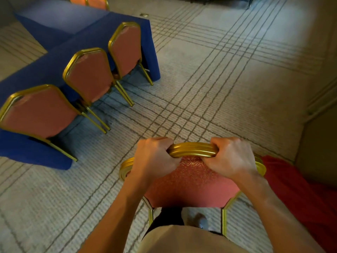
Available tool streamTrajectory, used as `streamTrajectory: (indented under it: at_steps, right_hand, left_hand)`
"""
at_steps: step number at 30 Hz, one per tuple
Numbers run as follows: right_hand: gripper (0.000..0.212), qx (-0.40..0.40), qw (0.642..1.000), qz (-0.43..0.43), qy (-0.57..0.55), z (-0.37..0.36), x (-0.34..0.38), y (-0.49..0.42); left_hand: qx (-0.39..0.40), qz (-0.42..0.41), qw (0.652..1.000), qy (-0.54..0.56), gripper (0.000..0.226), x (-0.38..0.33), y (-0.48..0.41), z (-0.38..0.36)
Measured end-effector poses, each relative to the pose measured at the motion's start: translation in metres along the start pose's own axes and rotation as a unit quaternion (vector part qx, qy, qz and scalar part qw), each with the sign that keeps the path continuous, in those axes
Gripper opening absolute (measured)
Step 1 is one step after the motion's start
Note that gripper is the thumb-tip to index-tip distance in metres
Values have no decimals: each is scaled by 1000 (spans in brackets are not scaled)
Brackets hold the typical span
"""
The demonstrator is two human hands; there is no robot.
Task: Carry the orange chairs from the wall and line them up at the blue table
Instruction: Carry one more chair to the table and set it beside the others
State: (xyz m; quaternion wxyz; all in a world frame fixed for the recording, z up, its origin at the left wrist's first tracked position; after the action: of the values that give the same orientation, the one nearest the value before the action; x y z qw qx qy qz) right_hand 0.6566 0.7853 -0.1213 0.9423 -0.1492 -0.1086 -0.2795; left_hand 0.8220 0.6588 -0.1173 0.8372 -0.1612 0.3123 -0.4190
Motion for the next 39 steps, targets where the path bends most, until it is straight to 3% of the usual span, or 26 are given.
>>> streamTrajectory:
  at_steps: [10, 16, 24, 29, 33, 39]
  right_hand:
    - [41, 5, 1000, -25, 6, -55, 9, -160]
    - [44, -23, 998, -53, 12, -63, 7, -231]
    - [48, -50, 997, -60, -8, -80, -27, -330]
    - [46, -34, 999, -38, -5, -104, -66, -426]
    - [40, -9, 1000, -10, -14, -114, -92, -501]
    - [40, -51, 996, 44, -67, -118, -122, -607]
  left_hand:
    - [14, 2, 1000, 27, 38, 99, -136, -73]
    - [14, -33, 998, 57, 44, 125, -210, -96]
    - [23, -50, 997, 57, 35, 146, -306, -149]
    - [40, -26, 998, 36, 22, 166, -380, -207]
    - [41, -12, 999, 24, 33, 169, -441, -246]
    - [23, 8, 1000, 3, 26, 180, -529, -280]
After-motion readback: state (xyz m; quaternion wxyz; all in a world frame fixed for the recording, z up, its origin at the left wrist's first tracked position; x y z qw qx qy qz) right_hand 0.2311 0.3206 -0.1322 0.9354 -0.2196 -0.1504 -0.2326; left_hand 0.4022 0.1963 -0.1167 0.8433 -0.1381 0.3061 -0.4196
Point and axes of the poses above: each hand's wrist, its own y-axis away from the middle knuckle, its own z-axis out of the back of the hand, x = y × z, the point moved 5 cm from there along -y, towards the middle knuckle, and after that the axes turned 13 degrees about -x, right-handed, at the moved point
